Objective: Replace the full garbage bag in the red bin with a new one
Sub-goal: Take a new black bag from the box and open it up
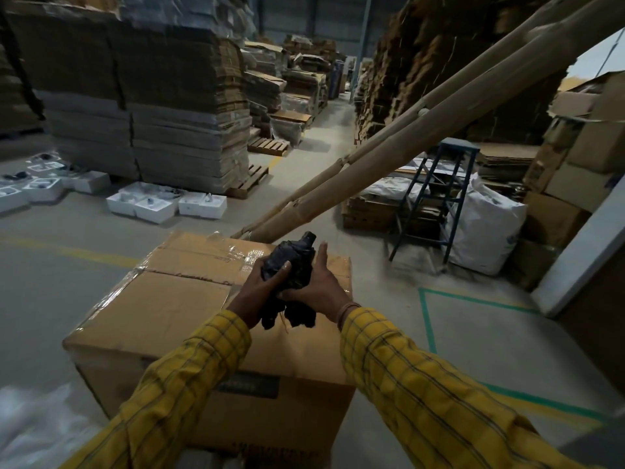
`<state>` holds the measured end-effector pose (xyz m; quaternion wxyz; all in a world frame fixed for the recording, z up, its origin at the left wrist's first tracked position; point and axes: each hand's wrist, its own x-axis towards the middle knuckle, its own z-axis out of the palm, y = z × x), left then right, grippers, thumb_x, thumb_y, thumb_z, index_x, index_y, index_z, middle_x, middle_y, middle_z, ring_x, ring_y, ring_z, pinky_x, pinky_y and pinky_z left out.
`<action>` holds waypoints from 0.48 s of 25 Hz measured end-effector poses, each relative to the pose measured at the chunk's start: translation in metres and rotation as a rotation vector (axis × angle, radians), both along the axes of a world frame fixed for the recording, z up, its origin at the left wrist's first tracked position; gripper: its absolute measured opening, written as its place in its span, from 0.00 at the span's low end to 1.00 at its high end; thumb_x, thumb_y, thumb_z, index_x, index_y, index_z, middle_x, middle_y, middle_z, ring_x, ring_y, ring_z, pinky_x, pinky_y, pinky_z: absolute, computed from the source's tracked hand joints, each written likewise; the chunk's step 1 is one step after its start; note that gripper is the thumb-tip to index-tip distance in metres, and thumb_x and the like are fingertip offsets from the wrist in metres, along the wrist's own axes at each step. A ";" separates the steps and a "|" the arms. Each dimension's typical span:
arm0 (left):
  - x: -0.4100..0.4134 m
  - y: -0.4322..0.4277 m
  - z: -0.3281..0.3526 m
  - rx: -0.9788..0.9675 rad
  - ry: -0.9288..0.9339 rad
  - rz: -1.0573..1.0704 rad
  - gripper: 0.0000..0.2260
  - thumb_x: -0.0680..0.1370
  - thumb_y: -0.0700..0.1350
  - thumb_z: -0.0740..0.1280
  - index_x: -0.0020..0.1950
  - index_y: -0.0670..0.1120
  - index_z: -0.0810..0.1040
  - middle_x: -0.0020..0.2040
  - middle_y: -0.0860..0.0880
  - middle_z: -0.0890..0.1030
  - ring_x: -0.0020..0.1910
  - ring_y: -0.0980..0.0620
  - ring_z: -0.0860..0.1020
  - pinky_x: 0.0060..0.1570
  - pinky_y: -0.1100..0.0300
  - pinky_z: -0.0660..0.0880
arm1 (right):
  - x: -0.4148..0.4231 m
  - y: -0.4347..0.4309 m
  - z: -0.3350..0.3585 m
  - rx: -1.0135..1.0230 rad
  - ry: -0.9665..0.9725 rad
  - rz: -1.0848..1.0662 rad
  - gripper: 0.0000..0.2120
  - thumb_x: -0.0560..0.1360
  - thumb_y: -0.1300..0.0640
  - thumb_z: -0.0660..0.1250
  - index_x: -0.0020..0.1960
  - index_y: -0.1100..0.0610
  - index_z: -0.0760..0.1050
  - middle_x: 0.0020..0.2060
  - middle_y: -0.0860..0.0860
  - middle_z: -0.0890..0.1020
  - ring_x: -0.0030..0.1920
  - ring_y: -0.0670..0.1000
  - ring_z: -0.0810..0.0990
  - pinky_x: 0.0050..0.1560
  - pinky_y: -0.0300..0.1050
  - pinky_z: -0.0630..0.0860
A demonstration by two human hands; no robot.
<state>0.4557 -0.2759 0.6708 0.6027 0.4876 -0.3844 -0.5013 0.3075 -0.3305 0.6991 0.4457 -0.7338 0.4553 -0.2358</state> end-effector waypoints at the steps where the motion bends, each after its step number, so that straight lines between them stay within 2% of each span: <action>1: -0.002 0.001 0.001 0.001 -0.017 0.019 0.27 0.76 0.56 0.70 0.71 0.50 0.65 0.62 0.42 0.78 0.57 0.42 0.82 0.51 0.45 0.83 | -0.004 0.001 0.001 0.037 0.014 -0.021 0.68 0.66 0.53 0.81 0.77 0.47 0.24 0.69 0.56 0.74 0.62 0.59 0.80 0.60 0.51 0.80; 2: -0.002 0.002 0.001 -0.002 -0.067 0.049 0.29 0.74 0.60 0.69 0.70 0.50 0.65 0.61 0.41 0.78 0.52 0.43 0.82 0.43 0.48 0.83 | -0.009 0.004 0.005 0.059 0.040 -0.023 0.65 0.68 0.55 0.79 0.78 0.48 0.27 0.60 0.54 0.78 0.50 0.56 0.83 0.48 0.47 0.83; 3: -0.003 0.003 0.002 -0.016 -0.126 0.071 0.32 0.72 0.65 0.69 0.69 0.49 0.66 0.59 0.39 0.79 0.46 0.45 0.83 0.36 0.52 0.81 | -0.013 0.004 0.008 0.054 0.069 -0.018 0.60 0.69 0.56 0.78 0.80 0.50 0.32 0.54 0.53 0.78 0.42 0.53 0.83 0.39 0.46 0.83; 4: -0.002 0.003 0.001 -0.030 -0.182 0.080 0.34 0.71 0.66 0.69 0.67 0.47 0.67 0.56 0.39 0.79 0.41 0.47 0.82 0.32 0.55 0.80 | -0.017 0.003 0.012 0.031 0.087 -0.019 0.54 0.70 0.56 0.77 0.81 0.52 0.42 0.53 0.54 0.78 0.41 0.53 0.82 0.36 0.48 0.84; 5: -0.003 0.003 0.001 -0.040 -0.234 0.087 0.31 0.73 0.64 0.68 0.66 0.45 0.67 0.55 0.39 0.79 0.41 0.49 0.81 0.31 0.59 0.79 | -0.020 0.003 0.018 0.018 0.085 -0.028 0.47 0.69 0.56 0.77 0.78 0.53 0.51 0.55 0.56 0.79 0.42 0.55 0.83 0.37 0.50 0.85; 6: -0.005 0.006 0.004 -0.051 -0.263 0.085 0.24 0.78 0.58 0.67 0.66 0.43 0.68 0.54 0.41 0.79 0.44 0.50 0.81 0.32 0.65 0.79 | -0.024 0.003 0.025 0.035 0.049 -0.045 0.41 0.70 0.56 0.76 0.75 0.54 0.57 0.56 0.58 0.78 0.42 0.55 0.82 0.36 0.49 0.84; 8: -0.007 0.008 0.008 -0.035 -0.368 0.014 0.15 0.82 0.46 0.64 0.66 0.42 0.69 0.54 0.46 0.78 0.50 0.50 0.80 0.35 0.71 0.78 | -0.034 -0.001 0.042 0.125 -0.111 -0.124 0.31 0.71 0.59 0.74 0.70 0.55 0.65 0.52 0.57 0.78 0.38 0.54 0.80 0.29 0.41 0.79; 10: -0.006 0.011 0.007 0.005 -0.438 -0.131 0.16 0.80 0.41 0.67 0.67 0.42 0.70 0.54 0.48 0.78 0.51 0.50 0.80 0.37 0.72 0.78 | -0.048 -0.011 0.057 0.243 -0.284 -0.213 0.20 0.71 0.60 0.72 0.61 0.63 0.74 0.44 0.58 0.79 0.35 0.55 0.80 0.26 0.40 0.74; 12: -0.004 0.013 0.008 0.040 -0.497 -0.276 0.23 0.75 0.41 0.73 0.68 0.46 0.70 0.58 0.47 0.78 0.54 0.47 0.81 0.40 0.67 0.81 | -0.061 -0.024 0.065 0.390 -0.437 -0.287 0.09 0.72 0.58 0.71 0.49 0.63 0.79 0.38 0.58 0.80 0.32 0.53 0.79 0.25 0.40 0.73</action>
